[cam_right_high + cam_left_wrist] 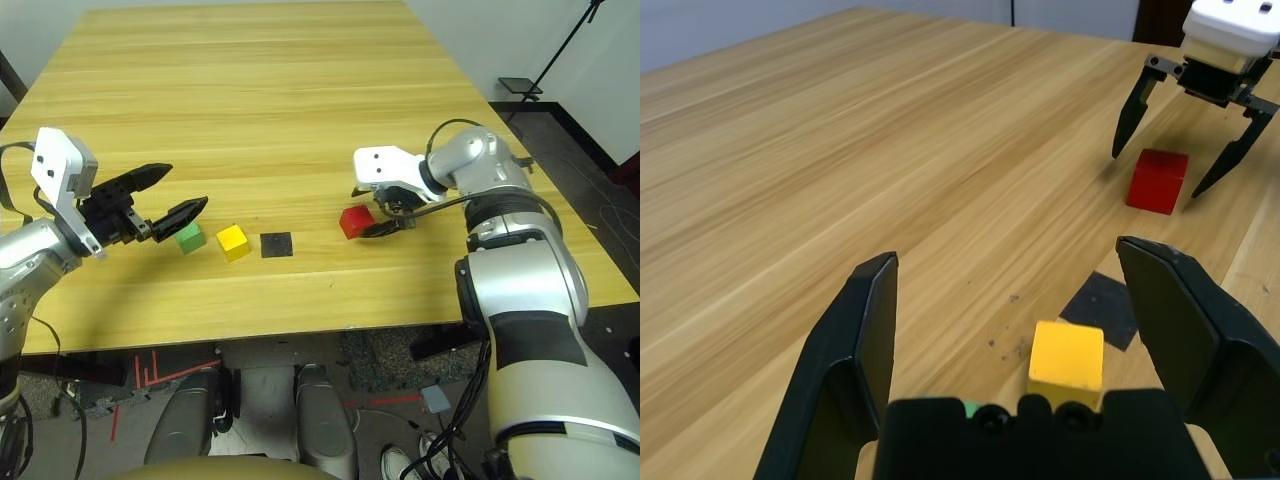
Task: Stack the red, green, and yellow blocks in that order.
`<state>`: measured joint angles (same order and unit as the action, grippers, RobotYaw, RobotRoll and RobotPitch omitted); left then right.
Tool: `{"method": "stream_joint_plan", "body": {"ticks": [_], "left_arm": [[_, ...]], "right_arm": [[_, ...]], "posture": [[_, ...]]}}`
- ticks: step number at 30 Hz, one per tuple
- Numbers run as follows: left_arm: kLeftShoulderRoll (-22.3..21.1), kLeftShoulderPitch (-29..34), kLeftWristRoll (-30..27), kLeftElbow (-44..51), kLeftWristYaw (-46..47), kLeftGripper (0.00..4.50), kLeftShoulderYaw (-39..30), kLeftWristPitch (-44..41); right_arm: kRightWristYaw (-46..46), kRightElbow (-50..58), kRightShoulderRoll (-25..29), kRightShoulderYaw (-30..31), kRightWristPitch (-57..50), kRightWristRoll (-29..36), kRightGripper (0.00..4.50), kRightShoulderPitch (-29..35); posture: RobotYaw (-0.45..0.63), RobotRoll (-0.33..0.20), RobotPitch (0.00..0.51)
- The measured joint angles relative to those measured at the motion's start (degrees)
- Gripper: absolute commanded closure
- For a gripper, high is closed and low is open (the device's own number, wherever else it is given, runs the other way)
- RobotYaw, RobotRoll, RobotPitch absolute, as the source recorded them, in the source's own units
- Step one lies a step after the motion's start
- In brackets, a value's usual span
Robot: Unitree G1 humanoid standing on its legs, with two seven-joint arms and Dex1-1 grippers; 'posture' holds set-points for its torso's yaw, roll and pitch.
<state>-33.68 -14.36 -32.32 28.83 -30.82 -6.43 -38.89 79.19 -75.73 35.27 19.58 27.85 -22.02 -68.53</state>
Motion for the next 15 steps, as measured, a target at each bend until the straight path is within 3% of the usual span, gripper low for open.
{"method": "stream_joint_plan", "body": {"ticks": [2, 7, 8, 15], "left_arm": [[0.0, 0.6, 0.0, 1.0, 0.7, 0.00, -0.6, -0.4], [0.2, 1.9, 0.0, 2.1, 1.6, 0.00, -1.0, -1.2], [0.2, 1.9, 0.0, 2.3, 1.7, 0.00, -1.0, -1.4], [-0.2, 1.2, -0.1, 2.5, 1.9, 0.00, -1.1, -4.1]], "right_arm": [[-1.0, -0.3, -0.4, 0.2, 0.1, -0.6, 0.55, 0.0], [-3.9, -0.8, -1.2, 0.8, 0.0, -2.4, 2.26, -0.3], [-4.0, -0.6, -1.3, 0.6, -0.1, -2.4, 2.44, -1.0], [5.3, 3.1, -9.3, -4.6, -16.6, 4.7, 2.45, -2.9]], "posture": [[0.47, -0.199, 0.089], [0.48, -0.202, 0.090], [0.48, -0.203, 0.090], [0.46, -0.227, 0.082]]}}
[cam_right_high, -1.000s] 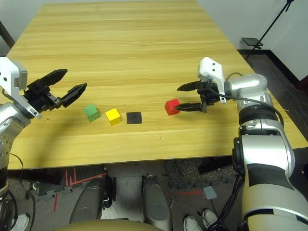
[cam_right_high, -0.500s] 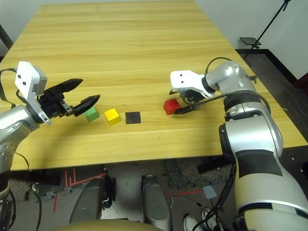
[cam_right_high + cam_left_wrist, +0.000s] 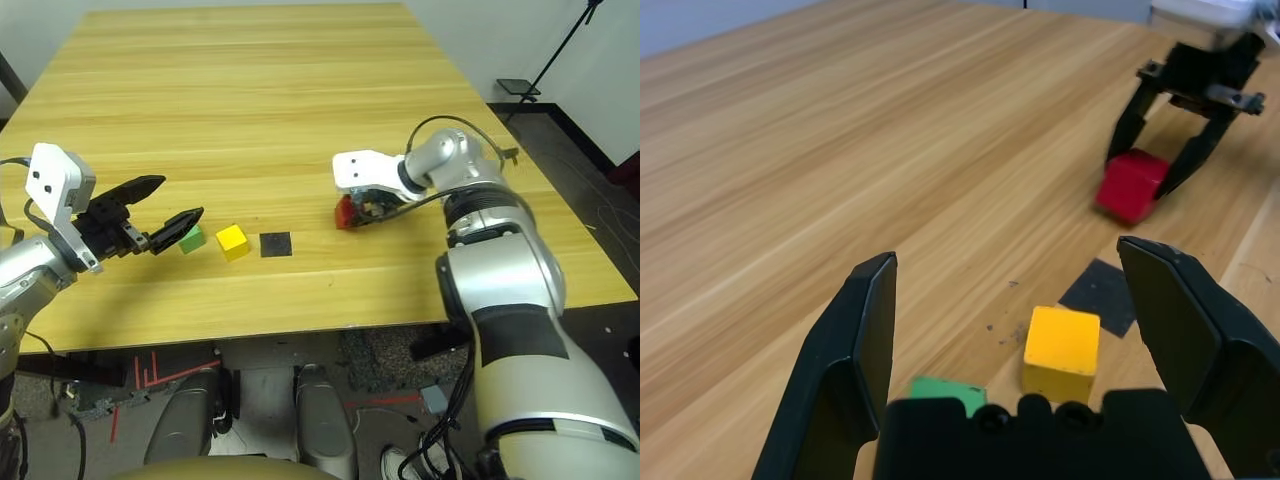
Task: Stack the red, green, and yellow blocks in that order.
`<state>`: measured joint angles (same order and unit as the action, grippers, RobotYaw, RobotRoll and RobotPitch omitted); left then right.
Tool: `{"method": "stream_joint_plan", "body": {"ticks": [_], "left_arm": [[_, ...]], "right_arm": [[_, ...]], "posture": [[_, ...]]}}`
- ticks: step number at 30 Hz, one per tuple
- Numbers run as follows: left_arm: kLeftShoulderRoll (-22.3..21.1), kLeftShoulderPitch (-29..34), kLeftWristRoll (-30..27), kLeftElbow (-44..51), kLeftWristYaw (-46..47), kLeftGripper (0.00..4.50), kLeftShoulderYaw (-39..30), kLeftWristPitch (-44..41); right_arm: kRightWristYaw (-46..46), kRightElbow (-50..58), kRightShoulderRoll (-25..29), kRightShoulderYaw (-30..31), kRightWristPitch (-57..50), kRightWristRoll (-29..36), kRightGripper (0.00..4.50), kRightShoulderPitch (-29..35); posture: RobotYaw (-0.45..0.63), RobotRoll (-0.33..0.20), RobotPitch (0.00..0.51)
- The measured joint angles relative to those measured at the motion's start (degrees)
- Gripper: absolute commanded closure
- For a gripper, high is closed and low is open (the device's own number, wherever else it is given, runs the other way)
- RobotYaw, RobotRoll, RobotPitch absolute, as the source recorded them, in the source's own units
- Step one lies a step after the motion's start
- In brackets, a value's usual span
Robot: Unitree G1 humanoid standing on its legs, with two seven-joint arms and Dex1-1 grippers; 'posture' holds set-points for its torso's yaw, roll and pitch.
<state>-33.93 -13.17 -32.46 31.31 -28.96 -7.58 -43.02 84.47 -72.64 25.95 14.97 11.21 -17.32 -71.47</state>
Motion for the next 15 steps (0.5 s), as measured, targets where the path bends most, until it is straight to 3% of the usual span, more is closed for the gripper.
{"method": "stream_joint_plan", "body": {"ticks": [5, 10, 15], "left_arm": [[0.4, -1.4, 0.4, -1.2, 0.0, 0.00, 1.7, -0.7], [2.0, -1.8, 2.4, -3.1, 0.9, 0.00, 4.0, -0.4], [3.1, -1.6, 3.7, -3.2, 2.4, 0.00, 4.4, 0.1]], "right_arm": [[3.3, 16.5, -2.9, 1.6, -14.7, 0.5, 2.45, 0.9], [4.1, 38.0, -4.9, 7.5, -33.1, -0.8, 2.45, 9.0], [3.9, 45.4, -4.1, 11.7, -39.9, -2.3, 2.45, 9.7]], "posture": [[0.48, -0.252, 0.084], [0.50, -0.267, 0.093], [0.53, -0.275, 0.106]]}}
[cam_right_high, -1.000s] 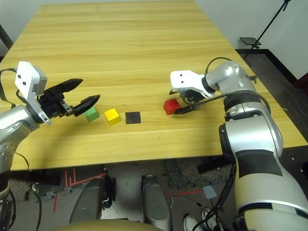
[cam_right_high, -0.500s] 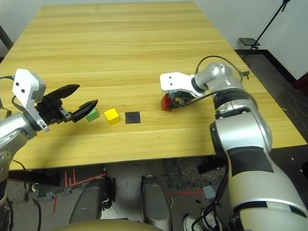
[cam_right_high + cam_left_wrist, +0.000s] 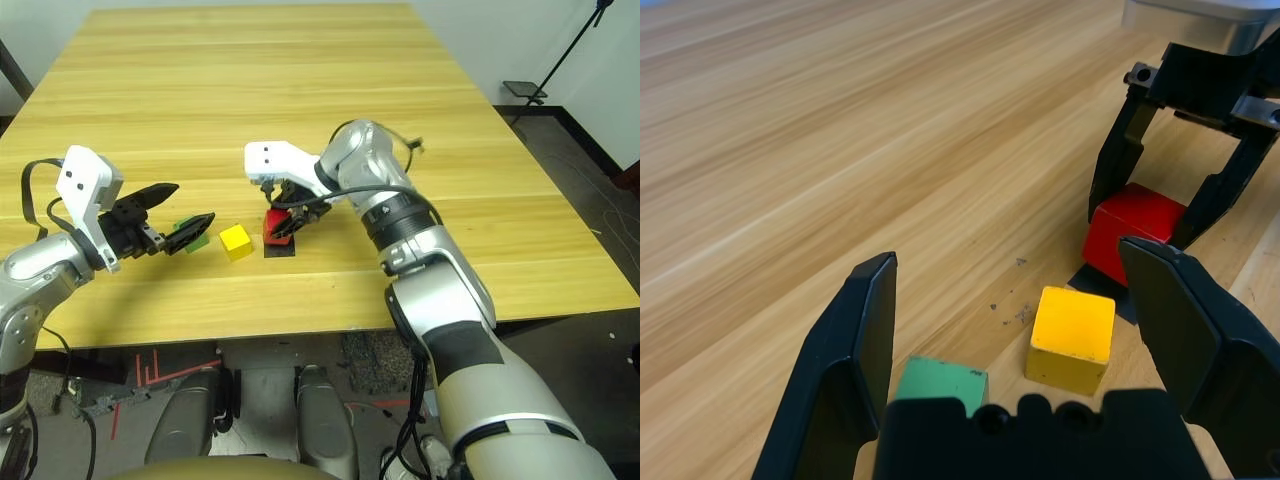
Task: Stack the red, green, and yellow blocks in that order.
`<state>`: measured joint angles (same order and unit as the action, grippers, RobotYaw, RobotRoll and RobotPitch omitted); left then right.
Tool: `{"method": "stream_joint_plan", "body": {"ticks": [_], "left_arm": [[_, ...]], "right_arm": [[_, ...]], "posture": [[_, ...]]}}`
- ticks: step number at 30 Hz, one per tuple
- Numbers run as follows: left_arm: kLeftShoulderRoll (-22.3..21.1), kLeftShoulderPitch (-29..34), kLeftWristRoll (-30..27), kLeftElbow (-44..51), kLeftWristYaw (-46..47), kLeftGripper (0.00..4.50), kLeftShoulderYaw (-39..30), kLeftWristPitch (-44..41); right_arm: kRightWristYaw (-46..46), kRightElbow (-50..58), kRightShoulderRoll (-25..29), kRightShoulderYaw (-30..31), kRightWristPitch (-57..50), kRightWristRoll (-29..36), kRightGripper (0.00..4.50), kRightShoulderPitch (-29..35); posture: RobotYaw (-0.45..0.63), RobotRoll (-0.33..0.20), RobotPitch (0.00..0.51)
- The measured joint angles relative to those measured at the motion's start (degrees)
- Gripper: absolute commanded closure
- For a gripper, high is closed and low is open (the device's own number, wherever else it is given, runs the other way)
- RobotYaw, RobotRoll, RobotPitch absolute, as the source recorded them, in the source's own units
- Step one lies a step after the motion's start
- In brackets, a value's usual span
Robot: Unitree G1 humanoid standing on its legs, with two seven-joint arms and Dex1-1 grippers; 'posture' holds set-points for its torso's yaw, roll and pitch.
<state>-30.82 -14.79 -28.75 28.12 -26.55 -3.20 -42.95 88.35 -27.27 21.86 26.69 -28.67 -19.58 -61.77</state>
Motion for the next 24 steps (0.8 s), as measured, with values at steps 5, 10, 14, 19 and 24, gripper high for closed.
{"method": "stream_joint_plan", "body": {"ticks": [5, 10, 14, 19, 24], "left_arm": [[0.8, 0.3, 0.8, 0.4, 1.7, 0.00, 0.0, -0.1], [1.1, 1.9, 0.8, 1.7, 2.7, 0.00, -0.1, -0.5], [1.1, 2.0, 0.8, 1.9, 2.9, 0.00, -0.1, -0.7], [1.1, 2.0, 0.8, 2.1, 3.0, 0.00, -0.1, -1.1], [1.1, 1.8, 0.8, 2.1, 3.0, 0.00, -0.1, -1.3]], "right_arm": [[-1.2, 1.3, 0.3, 2.7, -1.1, -0.4, 2.45, 0.9], [-2.2, 1.4, 0.6, 4.0, -0.9, -0.1, 2.45, 1.4], [-3.4, 1.2, 0.6, 4.1, 0.1, 0.3, 2.45, 1.4], [-4.3, 0.7, 0.6, 4.2, 1.0, 0.6, 2.45, 1.4], [-4.3, 0.7, 0.7, 4.5, 1.1, 0.6, 2.45, 1.9]], "posture": [[0.55, -0.276, 0.116], [0.55, -0.277, 0.124], [0.55, -0.277, 0.125], [0.55, -0.272, 0.127], [0.54, -0.267, 0.123]]}}
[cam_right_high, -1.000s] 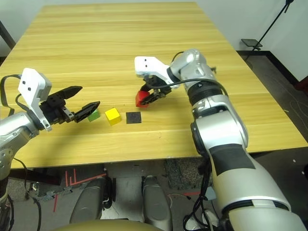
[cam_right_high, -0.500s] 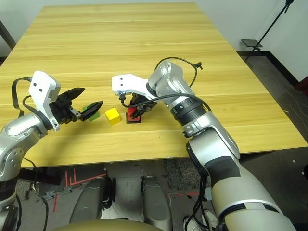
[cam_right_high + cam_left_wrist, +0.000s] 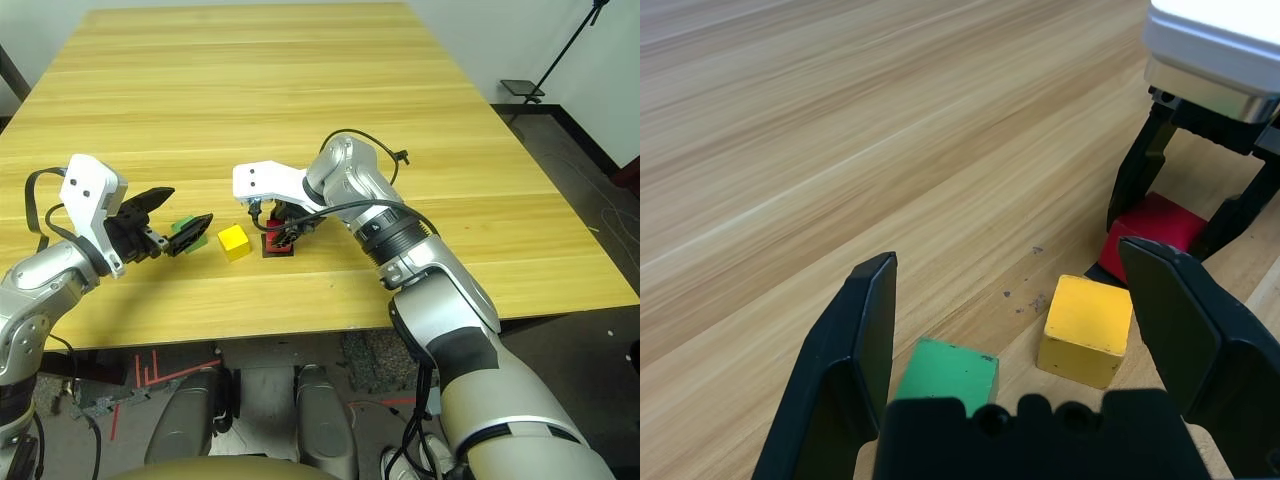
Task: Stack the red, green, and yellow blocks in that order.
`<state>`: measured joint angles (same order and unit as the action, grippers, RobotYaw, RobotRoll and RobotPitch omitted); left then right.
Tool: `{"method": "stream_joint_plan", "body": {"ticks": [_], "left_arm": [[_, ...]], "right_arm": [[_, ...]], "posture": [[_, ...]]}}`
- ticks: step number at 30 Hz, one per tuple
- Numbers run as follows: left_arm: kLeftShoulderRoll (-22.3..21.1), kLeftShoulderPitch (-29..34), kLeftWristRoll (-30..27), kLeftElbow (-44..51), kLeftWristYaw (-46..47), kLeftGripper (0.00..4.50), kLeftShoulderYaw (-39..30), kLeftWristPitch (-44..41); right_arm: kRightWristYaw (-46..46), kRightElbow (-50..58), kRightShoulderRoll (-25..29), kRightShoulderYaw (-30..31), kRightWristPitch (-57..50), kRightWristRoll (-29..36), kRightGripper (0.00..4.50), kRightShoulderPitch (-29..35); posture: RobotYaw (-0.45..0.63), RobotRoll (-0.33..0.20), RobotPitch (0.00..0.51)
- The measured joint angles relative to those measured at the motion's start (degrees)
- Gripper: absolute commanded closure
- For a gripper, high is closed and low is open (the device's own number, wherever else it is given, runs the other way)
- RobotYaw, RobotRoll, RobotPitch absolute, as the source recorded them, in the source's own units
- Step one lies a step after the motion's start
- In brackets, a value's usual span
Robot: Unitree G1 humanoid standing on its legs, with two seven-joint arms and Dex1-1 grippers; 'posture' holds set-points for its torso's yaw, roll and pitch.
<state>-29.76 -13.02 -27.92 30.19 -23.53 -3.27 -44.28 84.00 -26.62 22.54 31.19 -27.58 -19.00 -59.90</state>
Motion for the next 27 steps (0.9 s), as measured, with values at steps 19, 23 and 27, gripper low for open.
{"method": "stream_joint_plan", "body": {"ticks": [19, 23, 27], "left_arm": [[-9.2, -2.6, 4.0, -10.6, -10.3, 0.00, 2.6, 2.9], [-9.4, -4.6, 7.0, -17.4, -15.1, 0.00, 5.7, 8.3], [-9.0, -6.9, 9.5, -23.3, -18.6, 0.00, 8.3, 12.5]], "right_arm": [[1.9, -19.3, 10.5, -26.2, 5.3, 21.5, 0.01, -11.8], [1.0, -20.6, 10.6, -30.1, 8.1, 25.0, 0.01, -7.7], [-2.5, -15.6, 11.5, -32.4, 5.2, 27.4, 0.01, -2.0]], "posture": [[0.39, -0.200, 0.068], [0.33, -0.182, 0.061], [0.27, -0.168, 0.059]]}}
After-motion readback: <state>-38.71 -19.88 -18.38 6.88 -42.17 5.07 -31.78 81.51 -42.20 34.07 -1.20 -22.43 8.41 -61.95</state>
